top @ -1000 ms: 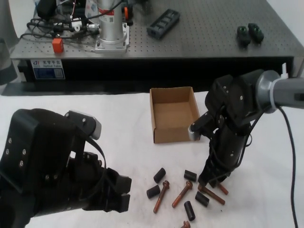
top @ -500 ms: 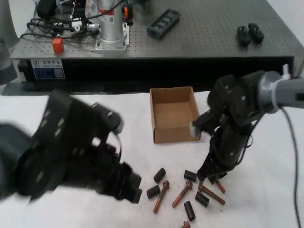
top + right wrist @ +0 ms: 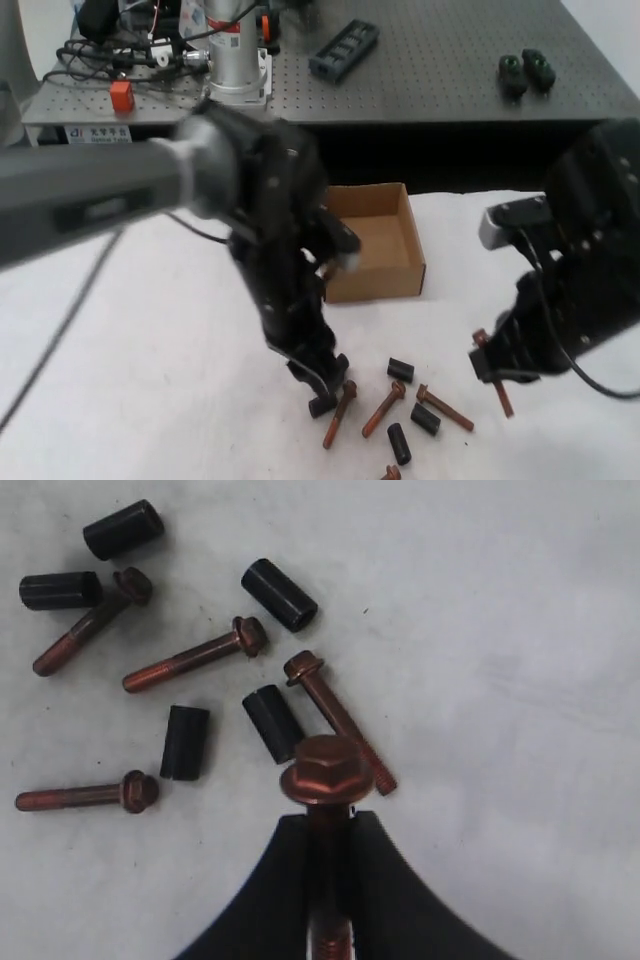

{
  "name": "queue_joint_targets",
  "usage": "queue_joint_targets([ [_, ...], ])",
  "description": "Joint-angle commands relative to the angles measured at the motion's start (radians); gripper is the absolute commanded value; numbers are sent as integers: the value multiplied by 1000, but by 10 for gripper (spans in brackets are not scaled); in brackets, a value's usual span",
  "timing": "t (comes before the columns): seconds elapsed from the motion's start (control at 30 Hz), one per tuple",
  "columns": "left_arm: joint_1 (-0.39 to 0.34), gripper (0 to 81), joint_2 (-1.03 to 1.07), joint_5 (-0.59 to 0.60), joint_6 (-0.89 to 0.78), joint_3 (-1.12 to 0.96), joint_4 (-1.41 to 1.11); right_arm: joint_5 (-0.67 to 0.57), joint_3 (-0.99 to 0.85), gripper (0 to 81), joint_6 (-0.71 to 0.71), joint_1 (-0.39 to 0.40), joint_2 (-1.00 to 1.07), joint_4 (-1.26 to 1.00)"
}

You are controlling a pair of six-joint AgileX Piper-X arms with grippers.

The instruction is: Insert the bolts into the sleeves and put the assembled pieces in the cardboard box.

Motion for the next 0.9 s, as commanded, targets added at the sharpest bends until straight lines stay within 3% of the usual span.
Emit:
queue_joint_targets([
  [0.0,-20,312,25,-52,38,-29,32,-16,95,27,32,-5,-151,-6],
  [0.23,-32,312,82,-92,53,-29,23,-16,106,27,32,-5,-196,-4],
  [0.57,-37,302,126,-59,61,-29,-60,-16,106,27,32,-5,-196,3],
  [0.67,-37,224,143,-59,77,-29,-45,-16,106,27,32,-5,-196,6],
  [0.8,-37,26,143,-88,80,-31,-28,-16,106,27,32,-5,-196,6],
  [0.87,-38,2,138,-105,83,-44,-12,-16,106,27,39,-5,-196,-7],
])
